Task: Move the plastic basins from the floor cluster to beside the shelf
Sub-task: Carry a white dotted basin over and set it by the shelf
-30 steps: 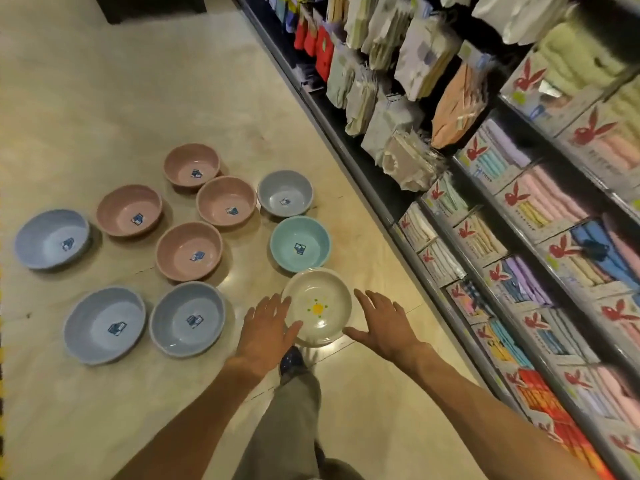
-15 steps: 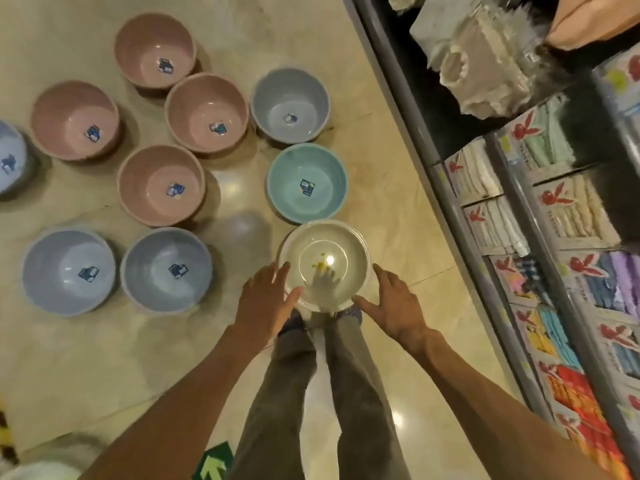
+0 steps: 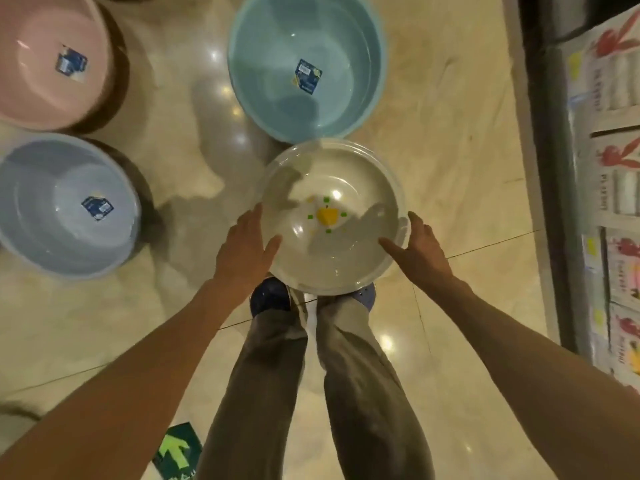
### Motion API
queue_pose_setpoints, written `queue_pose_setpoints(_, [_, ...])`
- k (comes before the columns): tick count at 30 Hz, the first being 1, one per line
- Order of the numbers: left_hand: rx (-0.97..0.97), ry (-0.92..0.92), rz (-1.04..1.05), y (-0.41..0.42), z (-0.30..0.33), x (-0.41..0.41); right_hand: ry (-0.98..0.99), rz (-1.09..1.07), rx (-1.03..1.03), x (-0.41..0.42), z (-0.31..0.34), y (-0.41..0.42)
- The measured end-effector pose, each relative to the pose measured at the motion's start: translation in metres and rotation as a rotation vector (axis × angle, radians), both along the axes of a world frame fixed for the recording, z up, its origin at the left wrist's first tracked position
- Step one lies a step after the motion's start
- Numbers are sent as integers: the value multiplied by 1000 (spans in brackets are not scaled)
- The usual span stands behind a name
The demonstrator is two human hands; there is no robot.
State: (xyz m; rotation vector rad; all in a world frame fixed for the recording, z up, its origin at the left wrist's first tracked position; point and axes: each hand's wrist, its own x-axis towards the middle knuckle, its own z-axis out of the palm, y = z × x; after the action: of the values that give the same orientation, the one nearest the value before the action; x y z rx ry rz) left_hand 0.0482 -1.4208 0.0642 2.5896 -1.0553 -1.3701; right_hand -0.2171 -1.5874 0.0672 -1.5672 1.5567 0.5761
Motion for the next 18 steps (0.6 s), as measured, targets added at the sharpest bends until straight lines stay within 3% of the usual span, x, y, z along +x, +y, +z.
queue_pose_setpoints(5, [-27, -3, 110, 0, -71, 5, -14, -244, 5, -10, -69, -3])
queue_pose_setpoints(8, [-77, 28, 177, 0, -89, 3, -27, -264, -10, -14, -91, 1])
queue_pose_setpoints(18, [-70, -52, 216, 9, -52, 19, -125, -116, -116, -3, -44, -1])
